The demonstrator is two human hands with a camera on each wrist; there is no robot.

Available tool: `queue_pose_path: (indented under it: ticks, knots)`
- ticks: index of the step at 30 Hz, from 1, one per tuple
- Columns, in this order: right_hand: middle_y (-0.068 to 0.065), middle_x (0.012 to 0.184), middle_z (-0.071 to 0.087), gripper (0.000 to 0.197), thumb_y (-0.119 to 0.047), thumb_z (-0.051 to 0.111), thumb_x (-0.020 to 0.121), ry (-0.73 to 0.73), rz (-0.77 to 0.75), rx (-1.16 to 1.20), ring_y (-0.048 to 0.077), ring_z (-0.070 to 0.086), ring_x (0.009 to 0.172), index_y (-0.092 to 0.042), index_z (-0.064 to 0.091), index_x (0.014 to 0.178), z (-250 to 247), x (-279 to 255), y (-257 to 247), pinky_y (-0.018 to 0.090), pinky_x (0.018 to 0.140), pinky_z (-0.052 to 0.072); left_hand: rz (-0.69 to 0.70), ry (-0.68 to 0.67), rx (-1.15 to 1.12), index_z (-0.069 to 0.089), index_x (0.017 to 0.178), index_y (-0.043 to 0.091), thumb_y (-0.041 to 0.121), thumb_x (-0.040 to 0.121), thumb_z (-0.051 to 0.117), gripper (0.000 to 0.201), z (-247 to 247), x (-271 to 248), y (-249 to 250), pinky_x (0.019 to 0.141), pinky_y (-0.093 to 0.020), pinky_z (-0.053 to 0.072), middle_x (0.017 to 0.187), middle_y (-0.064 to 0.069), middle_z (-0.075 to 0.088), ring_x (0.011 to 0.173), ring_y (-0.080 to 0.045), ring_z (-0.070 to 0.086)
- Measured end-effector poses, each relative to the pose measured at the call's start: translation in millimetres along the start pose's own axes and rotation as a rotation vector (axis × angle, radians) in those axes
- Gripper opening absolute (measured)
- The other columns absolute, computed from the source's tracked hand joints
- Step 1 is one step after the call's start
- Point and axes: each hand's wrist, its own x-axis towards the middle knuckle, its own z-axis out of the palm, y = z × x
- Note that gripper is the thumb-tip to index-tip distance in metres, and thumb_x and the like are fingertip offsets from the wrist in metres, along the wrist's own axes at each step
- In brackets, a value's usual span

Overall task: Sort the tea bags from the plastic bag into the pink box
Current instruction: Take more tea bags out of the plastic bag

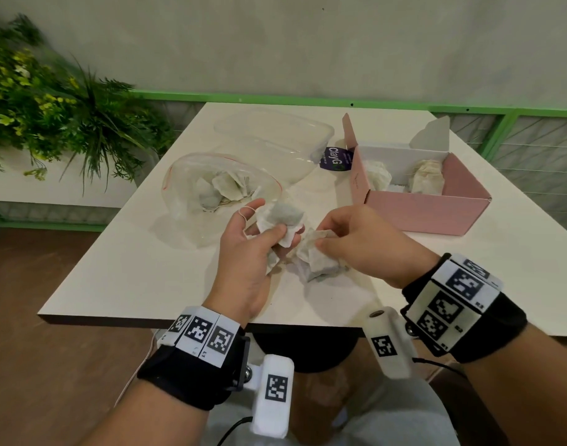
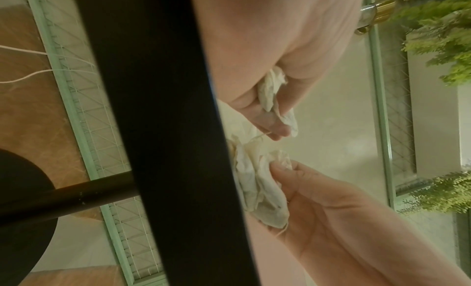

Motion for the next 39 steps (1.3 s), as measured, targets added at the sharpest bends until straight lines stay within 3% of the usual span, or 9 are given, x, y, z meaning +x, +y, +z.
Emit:
queue_pose_path:
  ticks: [7,11,14,20,24,28,30,35,39]
  knots:
    - [0.028,0.113,0.068,0.015,0.002,0.068,0.084,0.056,0.054,0.372,0.044,0.063,0.104,0.014,0.066,0.093,-18.5,-9.8,-12.1,0.049,0.103,0.047,0.013,-0.041,0.070,0.058,0.130,0.021,-0.005,0.086,0.074,0.054,2.9,-0.3,-1.4,0.046,-0.023,0.048,0.095,-0.005,0.073,0.053,-0.010,0.061]
    - [0.037,0.118,0.060,0.027,0.005,0.067,0.078,0.016,0.012,0.525,0.032,0.062,0.092,0.023,0.060,0.097,-22.8,-13.1,-18.2,0.043,0.095,0.050,0.024,-0.053,0.110,0.058,0.127,0.021,-0.008,0.083,0.075,0.055,2.6,-0.8,-2.1,0.042,-0.020,0.040,0.086,0.001,0.075,0.056,-0.008,0.061]
    - [0.034,0.109,0.067,0.014,0.005,0.067,0.086,-0.020,-0.007,0.427,0.031,0.066,0.089,0.015,0.065,0.096,-14.0,-10.6,-20.2,0.051,0.097,0.052,0.027,-0.090,0.156,0.060,0.127,0.014,-0.009,0.082,0.075,0.053,3.3,-2.8,-2.3,0.040,-0.020,0.038,0.084,0.000,0.074,0.048,-0.008,0.053]
    - [0.026,0.091,0.070,0.003,0.004,0.066,0.088,0.071,0.035,0.366,0.024,0.065,0.074,0.006,0.068,0.091,-8.9,-8.1,-17.8,0.038,0.073,0.056,-0.065,-0.046,0.047,0.066,0.111,0.013,-0.004,0.093,0.052,0.029,3.3,-3.5,2.4,0.039,-0.020,0.031,0.087,-0.012,0.070,0.056,-0.018,0.060]
    - [0.020,0.086,0.066,0.003,0.007,0.064,0.085,0.118,0.110,0.472,0.029,0.062,0.078,0.004,0.066,0.086,-17.6,-7.7,-12.3,0.042,0.071,0.053,-0.002,-0.010,0.076,0.065,0.121,0.011,-0.003,0.094,0.061,0.031,2.1,-0.9,-0.6,0.041,-0.023,0.033,0.102,-0.014,0.067,0.068,-0.017,0.066]
    - [0.007,0.073,0.067,0.006,-0.002,0.071,0.085,0.029,0.102,0.192,0.015,0.059,0.066,0.000,0.071,0.080,-13.6,-9.8,-4.3,0.025,0.059,0.049,0.041,0.013,0.076,0.064,0.124,0.014,-0.003,0.088,0.072,0.041,2.5,-1.3,-3.3,0.048,-0.022,0.037,0.081,0.012,0.070,0.061,-0.005,0.057]
    - [0.005,0.069,0.068,0.008,-0.009,0.072,0.086,0.023,0.062,0.046,0.011,0.058,0.062,-0.005,0.074,0.079,-7.5,-10.0,-1.3,0.026,0.060,0.048,0.044,0.014,0.074,0.064,0.123,0.014,-0.005,0.086,0.074,0.044,3.1,-1.9,-2.9,0.047,-0.021,0.038,0.091,0.006,0.071,0.061,-0.006,0.057]
    - [0.013,0.093,0.075,0.005,-0.013,0.071,0.084,0.078,0.009,0.005,0.020,0.068,0.077,-0.011,0.074,0.080,-6.6,-11.1,-6.2,0.037,0.073,0.056,0.037,0.019,0.096,0.062,0.125,0.014,-0.005,0.083,0.077,0.049,4.4,-2.9,-2.0,0.044,-0.021,0.037,0.102,-0.004,0.073,0.065,-0.009,0.059]
    - [-0.011,0.127,0.065,0.008,-0.014,0.076,0.080,0.088,-0.080,0.080,0.008,0.060,0.114,-0.017,0.073,0.074,-12.2,-14.2,-12.6,0.026,0.091,0.042,0.028,0.003,0.107,0.062,0.125,0.015,-0.003,0.083,0.078,0.049,3.4,-3.2,-2.0,0.044,-0.020,0.038,0.097,-0.001,0.075,0.065,-0.011,0.059]
